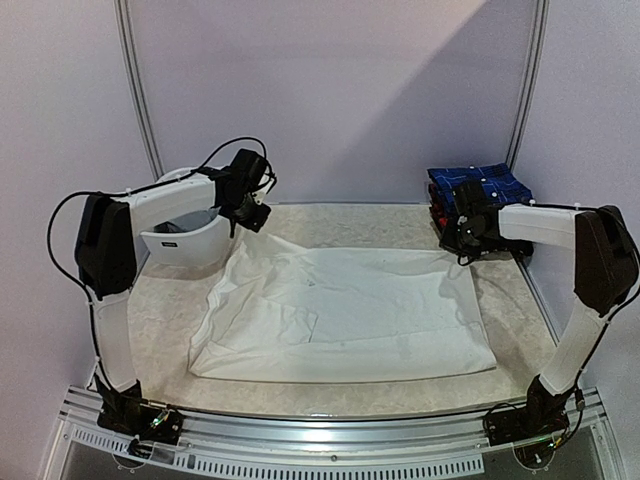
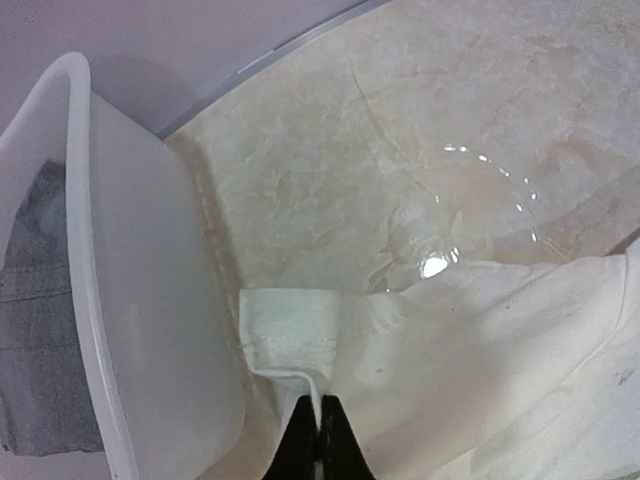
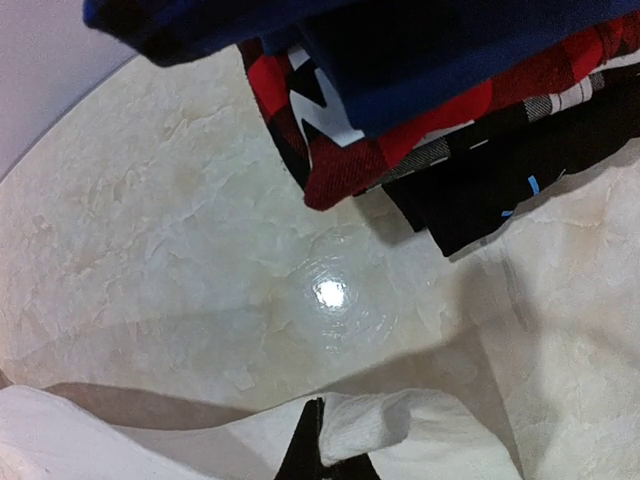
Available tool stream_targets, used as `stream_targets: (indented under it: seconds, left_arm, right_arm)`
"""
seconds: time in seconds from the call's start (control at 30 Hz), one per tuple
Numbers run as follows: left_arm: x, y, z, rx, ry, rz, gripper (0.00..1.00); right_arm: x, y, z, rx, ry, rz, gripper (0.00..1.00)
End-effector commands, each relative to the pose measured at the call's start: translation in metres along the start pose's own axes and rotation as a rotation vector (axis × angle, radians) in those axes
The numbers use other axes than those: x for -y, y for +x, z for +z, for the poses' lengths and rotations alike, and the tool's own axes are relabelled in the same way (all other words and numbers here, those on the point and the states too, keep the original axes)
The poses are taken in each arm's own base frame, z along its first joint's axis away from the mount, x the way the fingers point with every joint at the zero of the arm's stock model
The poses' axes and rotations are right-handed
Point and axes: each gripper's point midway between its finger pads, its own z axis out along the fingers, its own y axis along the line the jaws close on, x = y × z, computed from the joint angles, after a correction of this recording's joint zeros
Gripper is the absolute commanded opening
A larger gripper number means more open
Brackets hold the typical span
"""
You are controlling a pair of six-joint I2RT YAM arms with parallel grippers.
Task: Fold and stack the mixed laundry pile
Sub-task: Fold the 1/3-folded T-shirt at the center of the board.
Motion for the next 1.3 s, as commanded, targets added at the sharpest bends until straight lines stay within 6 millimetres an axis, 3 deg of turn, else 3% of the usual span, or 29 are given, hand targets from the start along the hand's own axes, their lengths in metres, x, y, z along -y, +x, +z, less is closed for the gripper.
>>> stream_targets:
  seconds: [0.0,0.3,0.4,0.67,0.9,1.27]
  left_arm:
    - [-0.002,0.014,-0.021,-0.004,0.016,-0.017,0.0]
    - [0.029,0.074,-0.026,-0.102,0.054,-0.062,0.0]
    - [0.037,0.084,-0.032,-0.118,0.042,-0.038,0.0]
    - [0.031,0.096,-0.055,-0.128,0.0,-0.021,0.0]
    - [0.036,0.115,-0.055,-0.154,0.004,-0.021,0.0]
    - [0.043,0.123,-0.061,-0.148,0.001,-0.019,0.0]
  right_arm:
    - [0.012,0.01,0.0,-0.03,0.027,-0.012,0.0]
    - [0.029,0.037,-0.007,-0.078,0.02,-0.036,0.0]
    - [0.034,0.045,-0.012,-0.091,0.018,-0.043,0.0]
    - [0.047,0.065,-0.02,-0.145,0.03,-0.069,0.0]
    - [0.06,0.079,-0.025,-0.164,0.046,-0.066,0.0]
    - [0.07,0.087,-0.027,-0.161,0.066,-0.06,0.01]
